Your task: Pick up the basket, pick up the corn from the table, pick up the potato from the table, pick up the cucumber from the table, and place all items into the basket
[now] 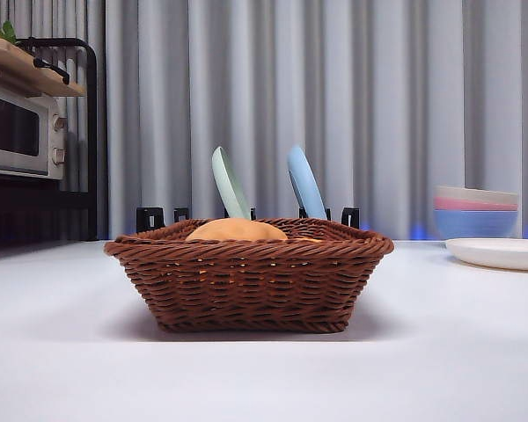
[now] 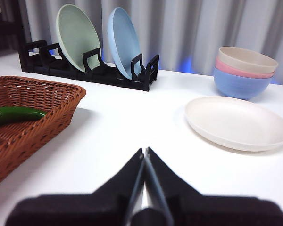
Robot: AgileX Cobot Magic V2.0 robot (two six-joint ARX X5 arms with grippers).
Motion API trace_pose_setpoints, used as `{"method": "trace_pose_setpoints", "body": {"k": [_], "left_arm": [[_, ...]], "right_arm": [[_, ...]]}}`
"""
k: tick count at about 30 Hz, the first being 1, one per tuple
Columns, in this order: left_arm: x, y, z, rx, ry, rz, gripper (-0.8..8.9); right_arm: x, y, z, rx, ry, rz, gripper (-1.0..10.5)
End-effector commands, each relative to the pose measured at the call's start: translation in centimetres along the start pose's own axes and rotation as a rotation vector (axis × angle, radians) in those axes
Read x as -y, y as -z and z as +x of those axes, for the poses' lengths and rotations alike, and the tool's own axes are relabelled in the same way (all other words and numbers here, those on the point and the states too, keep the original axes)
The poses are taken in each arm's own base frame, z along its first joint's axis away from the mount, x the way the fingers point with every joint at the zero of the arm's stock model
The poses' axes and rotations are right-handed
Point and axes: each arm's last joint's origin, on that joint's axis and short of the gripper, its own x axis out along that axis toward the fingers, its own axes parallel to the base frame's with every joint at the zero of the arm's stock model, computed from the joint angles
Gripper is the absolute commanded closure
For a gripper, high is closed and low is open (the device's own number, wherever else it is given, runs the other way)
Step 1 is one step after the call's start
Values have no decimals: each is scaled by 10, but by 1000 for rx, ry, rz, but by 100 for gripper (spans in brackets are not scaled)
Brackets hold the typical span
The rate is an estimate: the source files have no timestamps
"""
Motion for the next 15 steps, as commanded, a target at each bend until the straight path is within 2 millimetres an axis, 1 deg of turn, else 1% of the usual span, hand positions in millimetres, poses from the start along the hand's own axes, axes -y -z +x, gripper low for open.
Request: {"method": "trace_pose_setpoints", "body": {"k": [1,4,10,15], "left_arm": [[0,4,1,-9,-2,-5,816],[0,4,1,-9,-2,-5,816],[0,4,1,-9,-2,-5,816],[0,4,1,-9,-2,-5,816]], "right_arm": [[0,9,2,-10,10,46,946],[1,15,3,-41,19,84,946],[1,20,2,-96,25,109,946],[1,20,2,-96,27,108,946]]}}
